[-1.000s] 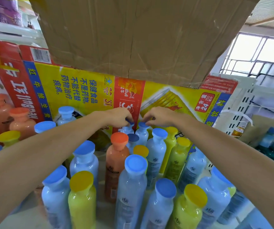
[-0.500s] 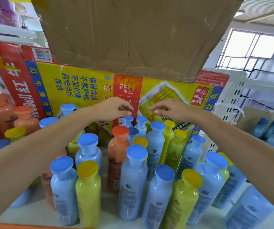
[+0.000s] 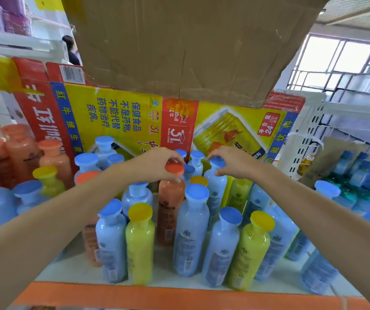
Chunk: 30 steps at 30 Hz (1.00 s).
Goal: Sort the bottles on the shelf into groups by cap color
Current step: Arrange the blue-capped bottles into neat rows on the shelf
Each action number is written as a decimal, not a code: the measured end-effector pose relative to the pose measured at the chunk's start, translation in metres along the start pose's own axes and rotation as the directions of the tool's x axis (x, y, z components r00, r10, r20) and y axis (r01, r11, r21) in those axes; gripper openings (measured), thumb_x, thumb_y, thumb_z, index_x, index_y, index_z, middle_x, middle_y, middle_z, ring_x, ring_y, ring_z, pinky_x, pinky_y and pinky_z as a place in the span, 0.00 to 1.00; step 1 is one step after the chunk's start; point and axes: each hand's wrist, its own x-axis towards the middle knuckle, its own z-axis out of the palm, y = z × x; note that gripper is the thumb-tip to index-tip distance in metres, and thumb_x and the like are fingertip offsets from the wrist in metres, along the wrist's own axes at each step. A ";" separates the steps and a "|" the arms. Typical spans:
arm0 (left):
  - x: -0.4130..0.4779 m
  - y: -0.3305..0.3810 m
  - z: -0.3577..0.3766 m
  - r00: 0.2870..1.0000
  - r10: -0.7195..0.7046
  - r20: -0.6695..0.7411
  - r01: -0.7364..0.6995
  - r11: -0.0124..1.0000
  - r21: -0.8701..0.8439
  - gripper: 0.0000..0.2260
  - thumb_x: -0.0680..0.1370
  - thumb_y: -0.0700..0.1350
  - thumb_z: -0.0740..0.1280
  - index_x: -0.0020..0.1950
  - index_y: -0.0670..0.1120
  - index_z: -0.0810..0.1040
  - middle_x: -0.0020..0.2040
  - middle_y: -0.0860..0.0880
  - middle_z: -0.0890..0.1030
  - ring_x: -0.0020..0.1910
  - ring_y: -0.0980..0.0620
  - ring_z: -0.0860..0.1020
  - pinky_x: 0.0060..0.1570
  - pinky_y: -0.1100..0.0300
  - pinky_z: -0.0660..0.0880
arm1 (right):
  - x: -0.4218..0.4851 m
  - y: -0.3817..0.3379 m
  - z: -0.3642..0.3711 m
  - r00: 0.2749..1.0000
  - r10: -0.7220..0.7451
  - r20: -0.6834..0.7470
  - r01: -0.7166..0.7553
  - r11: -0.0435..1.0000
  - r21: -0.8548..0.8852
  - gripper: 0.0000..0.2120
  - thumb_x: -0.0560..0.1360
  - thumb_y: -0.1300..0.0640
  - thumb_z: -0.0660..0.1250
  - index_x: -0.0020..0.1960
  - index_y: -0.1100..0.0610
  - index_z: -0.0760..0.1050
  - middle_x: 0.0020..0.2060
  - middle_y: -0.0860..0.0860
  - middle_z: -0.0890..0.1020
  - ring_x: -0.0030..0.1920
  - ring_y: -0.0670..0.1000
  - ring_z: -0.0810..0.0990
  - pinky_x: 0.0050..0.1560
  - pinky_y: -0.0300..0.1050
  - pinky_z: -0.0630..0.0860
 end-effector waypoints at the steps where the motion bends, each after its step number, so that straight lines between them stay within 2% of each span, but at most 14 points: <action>1: 0.000 -0.002 0.004 1.000 -0.007 -0.024 0.007 1.000 0.000 0.21 0.69 0.48 0.74 0.59 0.47 0.75 0.54 0.50 0.78 0.51 0.53 0.75 0.48 0.63 0.70 | 0.000 0.000 0.001 1.000 0.002 -0.017 -0.002 1.000 0.001 0.23 0.72 0.58 0.70 0.66 0.55 0.70 0.66 0.54 0.71 0.65 0.55 0.69 0.58 0.45 0.67; 3: 0.000 -0.003 0.009 0.999 -0.014 -0.045 0.014 1.000 0.005 0.20 0.69 0.46 0.73 0.59 0.47 0.73 0.55 0.47 0.77 0.52 0.50 0.75 0.50 0.58 0.71 | 0.000 0.001 0.003 0.999 0.001 -0.038 -0.001 1.000 0.011 0.21 0.71 0.59 0.72 0.62 0.54 0.73 0.64 0.53 0.73 0.64 0.54 0.71 0.54 0.43 0.66; 5: -0.001 -0.003 0.012 0.999 -0.007 -0.053 0.007 1.000 0.003 0.19 0.70 0.45 0.73 0.59 0.47 0.72 0.56 0.47 0.77 0.51 0.50 0.74 0.50 0.58 0.71 | -0.002 0.002 0.005 0.998 0.003 -0.070 -0.003 1.000 0.005 0.19 0.70 0.59 0.72 0.60 0.53 0.74 0.63 0.52 0.74 0.62 0.54 0.73 0.51 0.43 0.67; 10: -0.004 -0.004 0.012 0.995 0.006 -0.095 -0.009 1.000 -0.030 0.18 0.71 0.44 0.72 0.60 0.45 0.74 0.59 0.48 0.77 0.54 0.52 0.74 0.53 0.62 0.69 | -0.010 0.000 0.012 0.988 0.015 -0.153 -0.016 1.000 -0.011 0.18 0.71 0.63 0.69 0.58 0.50 0.75 0.61 0.53 0.76 0.57 0.57 0.76 0.52 0.53 0.75; 15: -0.007 -0.004 0.010 0.989 -0.001 -0.146 -0.009 0.998 -0.064 0.17 0.72 0.44 0.72 0.60 0.45 0.75 0.55 0.50 0.77 0.52 0.55 0.73 0.51 0.64 0.68 | -0.018 -0.006 0.009 0.972 0.036 -0.232 -0.038 0.999 -0.004 0.19 0.73 0.65 0.66 0.62 0.51 0.74 0.61 0.53 0.75 0.58 0.57 0.75 0.51 0.51 0.75; 19: -0.009 -0.003 0.004 0.967 -0.010 -0.255 -0.026 0.990 -0.137 0.15 0.73 0.43 0.70 0.59 0.45 0.76 0.52 0.51 0.77 0.49 0.55 0.74 0.44 0.69 0.68 | -0.021 -0.011 -0.003 0.967 -0.011 -0.254 -0.015 0.995 -0.100 0.20 0.76 0.64 0.62 0.65 0.49 0.71 0.59 0.54 0.72 0.58 0.57 0.73 0.45 0.47 0.69; 23: -0.009 0.000 -0.004 0.952 -0.008 -0.306 -0.052 0.981 -0.187 0.16 0.73 0.42 0.70 0.61 0.44 0.75 0.57 0.49 0.77 0.54 0.52 0.76 0.52 0.62 0.72 | -0.024 -0.015 -0.021 0.949 -0.036 -0.314 0.006 0.995 -0.096 0.21 0.76 0.66 0.60 0.66 0.49 0.71 0.59 0.54 0.72 0.59 0.57 0.72 0.50 0.48 0.70; 27: -0.009 0.008 -0.014 0.903 -0.061 -0.425 -0.061 0.962 -0.267 0.18 0.74 0.42 0.69 0.63 0.45 0.72 0.56 0.52 0.75 0.54 0.56 0.74 0.52 0.65 0.71 | -0.028 -0.016 -0.044 0.910 -0.050 -0.411 0.032 0.998 -0.050 0.23 0.75 0.69 0.59 0.65 0.51 0.72 0.59 0.55 0.73 0.60 0.56 0.72 0.49 0.42 0.65; 30: -0.009 0.014 -0.026 0.840 -0.086 -0.535 -0.105 0.943 -0.316 0.15 0.74 0.42 0.69 0.60 0.46 0.73 0.54 0.52 0.76 0.53 0.55 0.74 0.52 0.63 0.73 | -0.028 -0.017 -0.059 0.862 -0.040 -0.506 0.042 0.999 -0.008 0.21 0.74 0.68 0.60 0.63 0.50 0.74 0.57 0.56 0.74 0.58 0.58 0.73 0.53 0.47 0.70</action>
